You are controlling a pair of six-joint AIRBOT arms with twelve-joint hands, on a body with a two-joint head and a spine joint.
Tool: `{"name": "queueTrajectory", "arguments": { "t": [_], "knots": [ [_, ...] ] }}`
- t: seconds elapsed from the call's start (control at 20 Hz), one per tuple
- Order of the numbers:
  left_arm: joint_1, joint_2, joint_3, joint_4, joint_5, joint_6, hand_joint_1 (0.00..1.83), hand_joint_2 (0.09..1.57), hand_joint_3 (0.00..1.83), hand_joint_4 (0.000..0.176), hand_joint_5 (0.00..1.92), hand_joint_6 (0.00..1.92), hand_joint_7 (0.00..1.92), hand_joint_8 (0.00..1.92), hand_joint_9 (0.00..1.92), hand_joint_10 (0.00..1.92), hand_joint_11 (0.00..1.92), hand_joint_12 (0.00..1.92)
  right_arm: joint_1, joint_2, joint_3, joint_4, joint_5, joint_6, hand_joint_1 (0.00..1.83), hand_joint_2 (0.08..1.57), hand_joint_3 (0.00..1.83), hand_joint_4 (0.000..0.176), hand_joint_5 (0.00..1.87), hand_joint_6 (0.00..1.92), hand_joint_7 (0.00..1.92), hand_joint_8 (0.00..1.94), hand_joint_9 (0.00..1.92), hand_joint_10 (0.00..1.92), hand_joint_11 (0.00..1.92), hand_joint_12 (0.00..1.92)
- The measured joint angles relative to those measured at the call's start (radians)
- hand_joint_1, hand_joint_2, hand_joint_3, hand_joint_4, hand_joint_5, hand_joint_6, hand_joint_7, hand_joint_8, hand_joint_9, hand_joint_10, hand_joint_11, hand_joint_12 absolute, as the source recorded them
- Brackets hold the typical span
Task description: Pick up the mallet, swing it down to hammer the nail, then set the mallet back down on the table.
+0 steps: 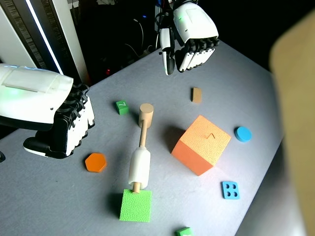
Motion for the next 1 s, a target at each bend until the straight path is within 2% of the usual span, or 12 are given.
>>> {"name": "queueTrajectory", "arguments": {
  "t": [0.05,0.4,0.55,0.6,0.65,0.7,0.75,0.8,0.85,0.9,0.95,1.0],
  "knots": [
    [0.0,0.0,0.0,0.001,0.002,0.002,0.0,1.1,0.03,0.0,0.04,0.01,0.02,0.01,0.02,0.01,0.0,0.05,0.0,0.003,0.0,-0.002,0.0,-0.008,0.01,1.11,0.03,0.0,0.1,0.01,0.09,0.01,0.06,0.01,0.0,0.18],
    [0.024,0.0,0.011,0.039,0.027,-0.035,0.0,1.12,0.02,0.0,0.05,0.0,0.02,0.0,0.02,0.0,0.01,0.01,-0.015,0.008,0.0,-0.002,0.027,-0.051,0.13,1.15,0.01,0.0,0.11,0.0,0.1,0.0,0.08,0.0,0.0,0.24],
    [0.057,0.0,0.024,0.153,0.046,-0.12,0.0,1.12,0.01,0.0,0.06,0.0,0.04,0.01,0.04,0.01,0.02,0.01,-0.035,0.01,0.014,-0.005,0.084,-0.045,0.39,1.13,0.0,0.0,0.05,0.0,0.05,0.0,0.05,0.0,0.0,0.2],
    [0.074,0.0,0.031,0.203,0.051,-0.166,0.0,1.11,0.01,0.0,0.07,0.01,0.06,0.01,0.05,0.01,0.04,0.02,-0.041,0.01,0.032,-0.016,0.119,0.0,0.53,1.11,0.0,0.0,0.01,0.0,0.02,0.0,0.03,0.0,0.0,0.16],
    [0.089,0.0,0.043,0.255,0.058,-0.213,0.0,1.11,0.01,0.0,0.07,0.01,0.06,0.01,0.05,0.01,0.03,0.02,-0.042,0.01,0.055,-0.072,0.137,0.085,0.6,1.1,0.0,0.0,0.0,0.0,0.0,0.0,0.01,0.0,0.0,0.11],
    [0.101,-0.001,0.055,0.3,0.063,-0.258,0.0,1.1,0.0,0.0,0.07,0.01,0.06,0.01,0.05,0.01,0.04,0.02,-0.042,0.01,0.076,-0.149,0.152,0.165,0.75,1.07,0.0,0.0,0.0,0.0,0.0,0.0,0.0,0.0,0.0,0.05],
    [0.113,-0.005,0.071,0.351,0.064,-0.306,0.0,1.1,0.0,0.0,0.07,0.01,0.06,0.01,0.05,0.01,0.04,0.02,-0.042,0.013,0.094,-0.249,0.157,0.266,0.75,1.07,0.0,0.0,0.0,0.0,0.0,0.0,0.0,0.0,0.0,0.05],
    [0.119,-0.011,0.095,0.406,0.068,-0.359,0.0,1.1,0.0,0.0,0.08,0.01,0.06,0.01,0.05,0.01,0.04,0.02,-0.024,0.011,0.098,-0.388,0.11,0.377,0.79,1.06,0.0,0.0,0.0,0.0,0.0,0.0,0.0,0.0,0.0,0.03],
    [0.119,-0.019,0.109,0.444,0.069,-0.385,0.0,1.1,0.0,0.0,0.08,0.01,0.06,0.01,0.05,0.01,0.04,0.02,-0.008,0.001,0.092,-0.418,0.051,0.41,0.79,1.06,0.0,0.0,0.0,0.0,0.0,0.0,0.0,0.0,0.0,0.03],
    [0.119,-0.028,0.128,0.507,0.082,-0.433,0.0,1.09,0.0,0.0,0.09,0.01,0.06,0.01,0.04,0.0,0.03,0.02,0.029,-0.019,0.09,-0.422,-0.053,0.431,1.06,1.0,0.0,0.0,0.0,0.0,0.0,0.0,0.0,0.0,0.0,0.02],
    [0.121,-0.039,0.143,0.544,0.092,-0.465,0.0,1.1,0.0,0.0,0.1,0.01,0.06,0.01,0.05,0.01,0.04,0.02,0.056,-0.029,0.09,-0.418,-0.124,0.443,1.2,0.97,0.0,0.0,0.0,0.0,0.0,0.0,0.0,0.0,0.0,0.01],
    [0.126,-0.051,0.161,0.586,0.102,-0.501,0.0,1.11,0.0,0.0,0.07,0.0,0.03,0.0,0.03,0.0,0.03,0.02,0.085,-0.041,0.092,-0.406,-0.198,0.449,1.2,0.93,0.0,0.0,0.0,0.0,0.0,0.0,0.0,0.0,0.0,0.0]
  ]
}}
